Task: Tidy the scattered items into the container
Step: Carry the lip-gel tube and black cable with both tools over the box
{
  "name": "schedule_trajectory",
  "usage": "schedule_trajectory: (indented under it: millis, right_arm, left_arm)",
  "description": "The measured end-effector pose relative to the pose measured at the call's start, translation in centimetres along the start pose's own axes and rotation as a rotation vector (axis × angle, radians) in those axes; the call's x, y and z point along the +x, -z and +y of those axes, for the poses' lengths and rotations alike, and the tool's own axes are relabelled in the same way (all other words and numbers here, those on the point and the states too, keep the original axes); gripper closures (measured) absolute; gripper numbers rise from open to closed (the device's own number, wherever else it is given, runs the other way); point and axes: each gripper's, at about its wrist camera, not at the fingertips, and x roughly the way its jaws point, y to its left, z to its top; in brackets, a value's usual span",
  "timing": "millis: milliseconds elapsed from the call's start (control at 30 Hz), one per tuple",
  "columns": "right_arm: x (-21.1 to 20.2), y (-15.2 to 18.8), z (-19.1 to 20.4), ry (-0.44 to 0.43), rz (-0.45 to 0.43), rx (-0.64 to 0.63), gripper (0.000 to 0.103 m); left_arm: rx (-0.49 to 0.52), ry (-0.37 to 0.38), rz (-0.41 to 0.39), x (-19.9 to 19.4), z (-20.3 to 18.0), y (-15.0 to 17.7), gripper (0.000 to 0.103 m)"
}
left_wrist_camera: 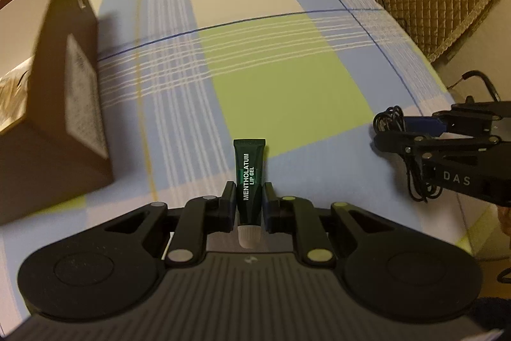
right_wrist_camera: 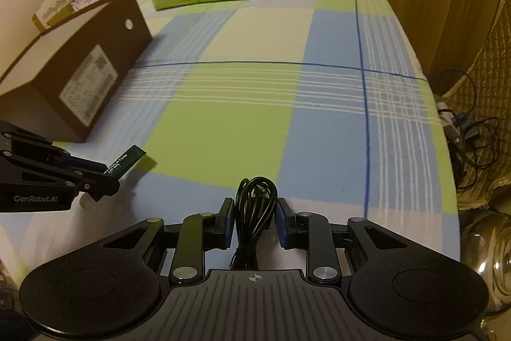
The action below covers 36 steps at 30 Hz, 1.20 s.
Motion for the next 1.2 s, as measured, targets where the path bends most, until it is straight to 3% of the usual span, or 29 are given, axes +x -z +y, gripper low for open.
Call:
schedule_trajectory:
  millis: [667,1000,1200]
  right_arm:
    - [-2.9,-5.2,8.5,-0.214,-0.059,-0.062,0.074]
    - [-3.2,-10.0,15.7,-0.349,-0.127,-0.099,0.074]
    - [-1.8,-13.4,20.3,-0.364,-0.170,-0.128,0.074]
  left_arm:
    - [-0.155,0.020,-0.179,-10.4,6.7,1.8,0.090]
    - [-0.198,-0.026,-0.276,-16.3,14.9,2.1,0.090]
    - [-0.194,-0.070,-0.298,-17.5,20.9,1.3,0.090]
